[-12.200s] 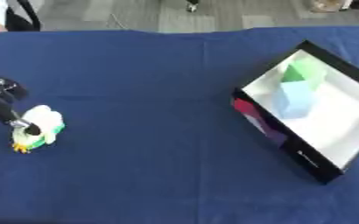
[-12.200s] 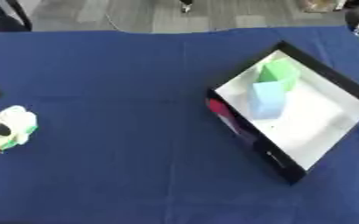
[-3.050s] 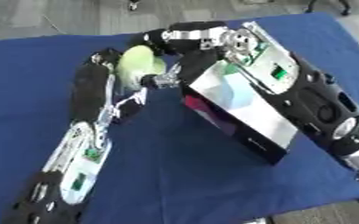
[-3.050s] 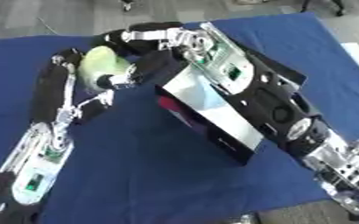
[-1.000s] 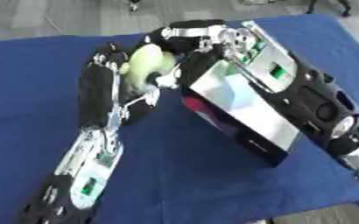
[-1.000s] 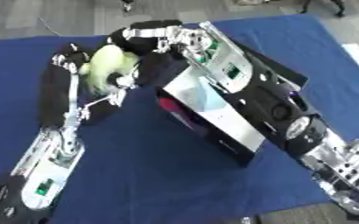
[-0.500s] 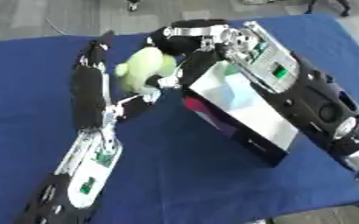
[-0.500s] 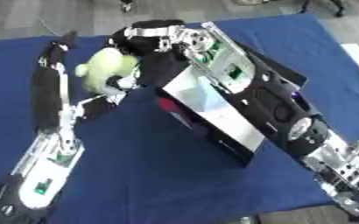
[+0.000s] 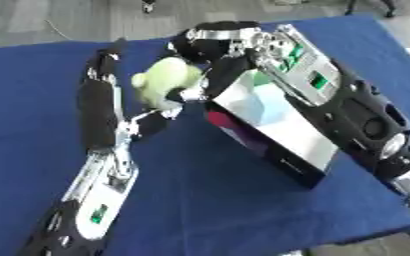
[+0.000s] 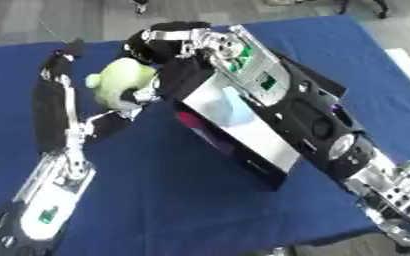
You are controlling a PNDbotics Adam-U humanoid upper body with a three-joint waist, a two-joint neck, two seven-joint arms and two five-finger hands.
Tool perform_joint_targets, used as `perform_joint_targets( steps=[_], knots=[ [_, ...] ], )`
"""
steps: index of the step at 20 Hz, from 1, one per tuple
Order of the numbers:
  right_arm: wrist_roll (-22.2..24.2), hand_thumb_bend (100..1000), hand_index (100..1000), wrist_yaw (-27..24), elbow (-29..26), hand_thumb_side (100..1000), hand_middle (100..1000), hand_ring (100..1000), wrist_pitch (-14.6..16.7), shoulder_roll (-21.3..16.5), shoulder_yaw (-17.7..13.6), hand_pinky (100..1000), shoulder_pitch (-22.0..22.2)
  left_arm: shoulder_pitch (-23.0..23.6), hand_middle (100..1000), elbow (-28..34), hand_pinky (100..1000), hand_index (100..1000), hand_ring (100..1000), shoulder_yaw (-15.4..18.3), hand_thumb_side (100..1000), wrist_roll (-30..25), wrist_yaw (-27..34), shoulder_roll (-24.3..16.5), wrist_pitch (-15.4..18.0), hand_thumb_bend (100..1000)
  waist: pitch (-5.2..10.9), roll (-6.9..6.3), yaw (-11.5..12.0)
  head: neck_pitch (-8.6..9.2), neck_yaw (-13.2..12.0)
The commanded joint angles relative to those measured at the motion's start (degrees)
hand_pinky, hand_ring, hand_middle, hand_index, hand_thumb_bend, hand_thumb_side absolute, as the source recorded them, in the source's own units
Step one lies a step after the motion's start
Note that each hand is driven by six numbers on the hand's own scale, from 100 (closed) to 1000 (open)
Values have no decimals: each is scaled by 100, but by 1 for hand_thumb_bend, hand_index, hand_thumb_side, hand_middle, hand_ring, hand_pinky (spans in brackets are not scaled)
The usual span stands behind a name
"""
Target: Pick up the objects with one hand, pass them to the other hand, and then place them into the box on the other side of the table.
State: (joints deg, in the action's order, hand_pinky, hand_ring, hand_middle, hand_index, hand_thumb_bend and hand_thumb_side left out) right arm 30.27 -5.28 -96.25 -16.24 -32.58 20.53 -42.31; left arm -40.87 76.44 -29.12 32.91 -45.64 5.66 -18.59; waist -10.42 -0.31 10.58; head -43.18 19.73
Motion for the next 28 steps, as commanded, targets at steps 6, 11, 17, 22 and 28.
perform_joint_targets(
  steps=[6,11,17,22,28],
  knots=[
    [-302,222,590,-358,-91,100,418,775,80,-205,-207,958,-92,-73,685,96,819,863,814,0,331,-136,-139,-17,99,878,14,43,-28,28,49],
    [-478,218,590,-502,-77,100,419,775,60,-251,-267,959,-101,-55,685,107,820,863,815,-10,354,-222,-234,-28,168,907,15,35,-38,14,96],
    [-625,217,592,-595,-63,100,421,777,61,-338,-365,960,-91,-39,683,101,818,863,814,8,346,-218,-231,-45,151,893,24,32,-66,-4,130],
    [-740,217,595,-682,-36,100,424,778,31,-425,-477,960,-56,-3,683,101,818,863,814,26,350,-186,-202,-71,118,894,43,21,-118,-51,201],
    [-961,221,596,-768,-5,100,426,779,25,-645,-685,959,108,67,684,88,819,865,815,68,354,-165,-166,-155,76,890,99,-1,-225,-92,248]
  ],
)
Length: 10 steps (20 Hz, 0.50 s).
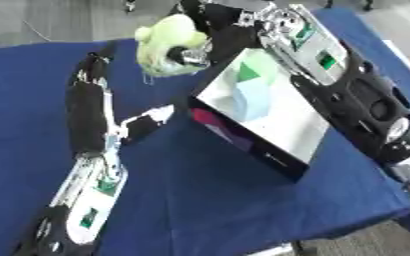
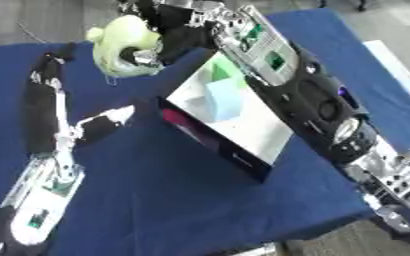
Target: Pick up the objects with one hand, pass them to the other hand, and then place them into the box on the other side of the table.
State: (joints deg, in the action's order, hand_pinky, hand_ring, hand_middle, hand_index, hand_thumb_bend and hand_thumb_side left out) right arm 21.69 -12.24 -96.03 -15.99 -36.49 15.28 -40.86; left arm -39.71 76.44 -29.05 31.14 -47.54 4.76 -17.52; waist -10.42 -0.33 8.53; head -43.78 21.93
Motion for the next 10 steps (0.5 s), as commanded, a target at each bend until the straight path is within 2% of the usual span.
perform_joint_targets(
  steps=[1,10],
  knots=[
    [-144,221,596,-84,-22,100,426,779,2,-293,-193,959,-2,-39,684,91,819,865,814,70,354,15,30,-83,-39,890,108,-6,-37,-33,28],
    [-458,235,596,24,206,100,430,778,7,-539,-439,956,343,110,687,104,821,866,816,186,359,44,122,-292,-162,882,217,-87,-213,-34,10]
  ],
)
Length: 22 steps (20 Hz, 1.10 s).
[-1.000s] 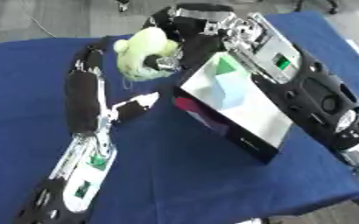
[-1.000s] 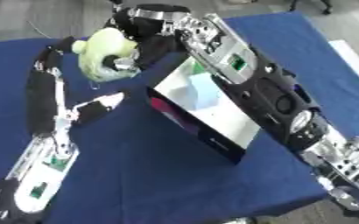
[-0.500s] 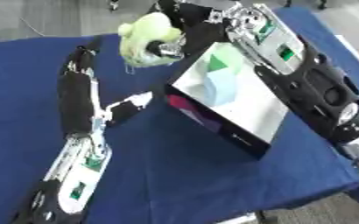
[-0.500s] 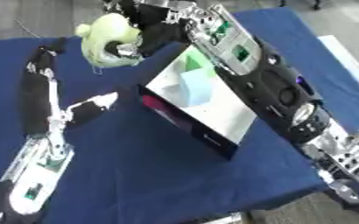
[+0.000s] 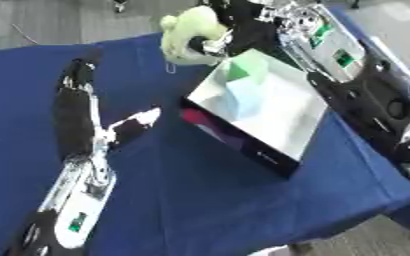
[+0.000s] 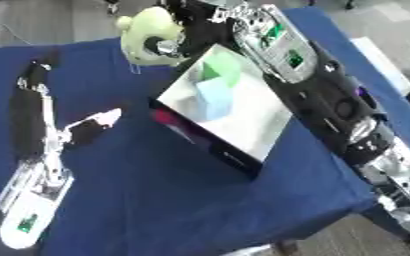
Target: Pick up the objects with one hand, pass them to the other hand, and then place them into the box on the other side of the table.
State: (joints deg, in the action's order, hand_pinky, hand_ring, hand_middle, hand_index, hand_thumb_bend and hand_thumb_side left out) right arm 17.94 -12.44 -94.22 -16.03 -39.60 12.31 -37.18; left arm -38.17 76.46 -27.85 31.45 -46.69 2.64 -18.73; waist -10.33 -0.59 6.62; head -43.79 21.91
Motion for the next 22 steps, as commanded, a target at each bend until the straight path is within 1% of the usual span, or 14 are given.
perform_joint_targets(
  steps=[1,3,6,7,8,12,22],
  knots=[
    [-114,237,596,71,63,100,431,779,17,-244,-169,956,22,-26,688,100,821,866,816,76,361,15,44,-103,-51,881,218,-67,-42,-32,15],
    [-183,237,599,125,181,100,433,780,4,-251,-243,958,133,26,687,89,821,866,816,108,363,32,60,-141,-78,881,235,-74,-83,-32,24],
    [-261,241,600,194,362,100,435,781,-32,-233,-339,958,249,84,688,60,822,867,817,143,367,70,85,-169,-103,881,248,-89,-122,-32,115],
    [-279,192,601,217,402,100,438,781,-32,-235,-363,957,282,93,688,53,822,867,817,146,367,78,90,-177,-105,881,250,-94,-131,-32,149],
    [-299,244,600,242,435,100,436,781,-33,-239,-386,956,317,100,689,48,822,868,817,151,369,85,95,-186,-108,880,251,-99,-141,-32,186],
    [-393,251,599,376,509,100,440,781,-20,-259,-475,953,455,119,689,52,822,869,817,167,370,96,110,-225,-123,881,258,-113,-184,-32,269],
    [-598,271,599,804,537,100,459,782,75,-284,-576,940,703,143,689,81,823,870,818,189,370,115,128,-272,-164,882,267,-125,-248,-32,329]
  ],
)
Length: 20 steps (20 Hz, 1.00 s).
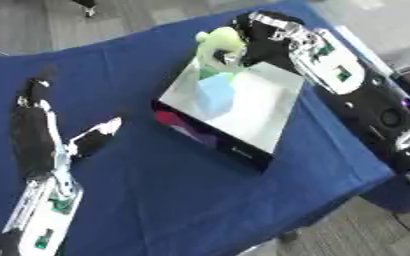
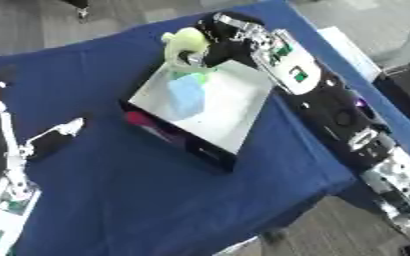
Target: Pick up the objects with one hand, pass them to the other hand, and then place them into the box on the other side of the table.
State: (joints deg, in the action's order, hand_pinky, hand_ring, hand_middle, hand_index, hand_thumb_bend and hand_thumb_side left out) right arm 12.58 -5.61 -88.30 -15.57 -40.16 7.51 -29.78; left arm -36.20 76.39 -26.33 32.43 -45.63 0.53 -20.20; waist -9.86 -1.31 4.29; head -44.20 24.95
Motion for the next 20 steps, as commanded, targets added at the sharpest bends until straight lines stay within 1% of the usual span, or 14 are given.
perform_joint_targets(
  steps=[1,4,5,6,8,9,10,11,12,13,14,16,17,20],
  knots=[
    [-76,273,600,165,-49,100,463,783,32,-225,-101,939,-13,-51,689,89,823,870,818,37,370,20,23,-62,-18,881,221,-52,-20,8,17],
    [-141,288,611,324,-15,100,485,807,13,-223,-133,956,58,-45,689,89,823,870,818,41,372,28,28,-67,-26,876,224,-54,-31,8,-8],
    [-174,268,622,388,-4,100,495,818,-5,-219,-142,964,80,-42,689,89,823,870,818,43,372,30,31,-70,-29,876,226,-54,-35,8,-15],
    [-206,289,639,453,2,100,512,830,-24,-215,-148,968,103,-39,689,88,823,870,818,45,372,32,33,-72,-32,876,228,-55,-36,8,-21],
    [-239,314,703,585,-9,100,574,856,-43,-201,-162,977,153,-35,689,88,823,870,818,49,374,39,41,-74,-39,873,228,-57,-37,8,-28],
    [-239,327,756,664,-25,100,625,875,-34,-195,-168,990,176,-33,689,88,823,870,818,49,374,43,44,-74,-41,874,228,-59,-37,8,-31],
    [-222,361,836,743,-48,100,729,921,-2,-190,-168,1000,194,-33,689,89,823,870,818,49,374,46,48,-74,-43,875,228,-60,-36,8,-35],
    [-185,398,898,839,-77,100,795,968,64,-187,-167,1000,208,-34,688,91,823,870,818,49,375,51,53,-73,-44,876,227,-60,-36,8,-41],
    [-152,431,928,932,-100,100,820,993,143,-179,-176,1000,218,-34,688,95,823,871,818,49,375,55,57,-72,-45,875,227,-61,-34,8,-47],
    [-137,492,968,1003,-116,100,851,1000,219,-171,-192,1000,222,-35,688,99,823,871,818,48,375,58,60,-73,-48,874,227,-62,-33,8,-54],
    [-150,570,1000,1071,-131,127,885,1000,295,-168,-215,1000,221,-35,687,104,823,871,817,51,380,60,66,-78,-51,872,227,-62,-30,8,-60],
    [-195,580,1000,1189,-144,131,890,1000,405,-168,-242,1000,228,-31,687,116,823,871,817,57,383,70,94,-86,-52,871,227,-63,-26,8,-63],
    [-228,621,1000,1253,-141,140,922,1000,432,-173,-259,1000,232,-27,686,125,822,871,817,61,388,81,111,-87,-50,869,229,-61,-22,8,-64],
    [-357,584,1000,1401,-144,159,940,1000,466,-172,-296,1000,261,-15,686,140,823,871,817,69,383,114,135,-90,-54,869,233,-55,-11,8,-70]
  ],
)
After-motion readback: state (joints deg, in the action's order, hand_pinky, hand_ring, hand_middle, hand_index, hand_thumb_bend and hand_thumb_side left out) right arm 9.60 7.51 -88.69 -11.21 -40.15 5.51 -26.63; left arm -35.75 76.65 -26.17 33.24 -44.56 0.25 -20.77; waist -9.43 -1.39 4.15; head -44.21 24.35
